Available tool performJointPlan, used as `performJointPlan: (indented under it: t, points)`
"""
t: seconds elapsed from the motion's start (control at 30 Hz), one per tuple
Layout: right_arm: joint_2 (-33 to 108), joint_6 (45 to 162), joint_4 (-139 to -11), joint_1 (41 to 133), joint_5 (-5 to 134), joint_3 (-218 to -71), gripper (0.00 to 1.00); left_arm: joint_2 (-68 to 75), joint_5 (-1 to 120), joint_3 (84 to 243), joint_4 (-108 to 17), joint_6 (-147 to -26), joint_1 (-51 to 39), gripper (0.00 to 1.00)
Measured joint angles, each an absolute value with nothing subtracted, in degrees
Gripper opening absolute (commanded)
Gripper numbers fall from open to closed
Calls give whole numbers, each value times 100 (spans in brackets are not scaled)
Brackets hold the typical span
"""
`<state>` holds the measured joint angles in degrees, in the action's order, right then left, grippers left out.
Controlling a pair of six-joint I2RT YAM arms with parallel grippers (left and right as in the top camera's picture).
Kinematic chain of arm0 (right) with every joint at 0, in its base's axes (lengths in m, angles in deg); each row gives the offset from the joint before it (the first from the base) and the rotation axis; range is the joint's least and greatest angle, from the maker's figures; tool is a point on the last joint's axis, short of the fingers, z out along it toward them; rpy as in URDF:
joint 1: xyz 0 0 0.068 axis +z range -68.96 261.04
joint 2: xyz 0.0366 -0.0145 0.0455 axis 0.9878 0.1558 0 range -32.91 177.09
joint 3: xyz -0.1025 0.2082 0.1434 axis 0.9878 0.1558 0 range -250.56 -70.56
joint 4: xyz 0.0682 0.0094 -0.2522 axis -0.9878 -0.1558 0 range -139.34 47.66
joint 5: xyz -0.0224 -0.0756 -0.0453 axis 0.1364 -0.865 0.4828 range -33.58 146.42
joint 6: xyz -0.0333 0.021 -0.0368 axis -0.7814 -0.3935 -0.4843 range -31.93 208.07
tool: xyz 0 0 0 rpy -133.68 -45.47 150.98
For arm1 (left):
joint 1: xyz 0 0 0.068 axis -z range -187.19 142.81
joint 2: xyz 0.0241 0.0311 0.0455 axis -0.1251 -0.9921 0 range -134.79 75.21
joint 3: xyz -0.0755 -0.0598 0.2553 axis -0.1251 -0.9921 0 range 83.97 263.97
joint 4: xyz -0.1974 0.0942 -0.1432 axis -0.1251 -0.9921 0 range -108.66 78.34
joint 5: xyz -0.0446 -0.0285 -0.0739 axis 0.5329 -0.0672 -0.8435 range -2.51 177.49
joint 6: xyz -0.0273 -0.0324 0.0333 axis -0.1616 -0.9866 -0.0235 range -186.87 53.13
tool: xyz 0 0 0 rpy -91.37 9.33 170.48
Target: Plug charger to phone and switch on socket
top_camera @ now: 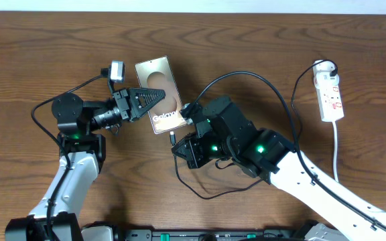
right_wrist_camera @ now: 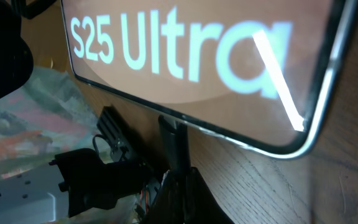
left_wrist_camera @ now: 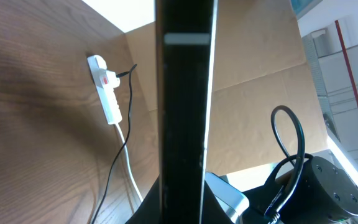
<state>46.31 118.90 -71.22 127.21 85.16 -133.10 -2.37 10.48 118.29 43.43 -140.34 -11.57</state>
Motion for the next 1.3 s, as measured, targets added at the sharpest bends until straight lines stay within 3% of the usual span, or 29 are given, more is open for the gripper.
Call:
performJointPlan:
  t: [1.3]
  points:
    - [4556, 11450, -7316, 12669, 8793, -13310, 1, -237, 637, 11829, 4343, -13691, -1157, 7]
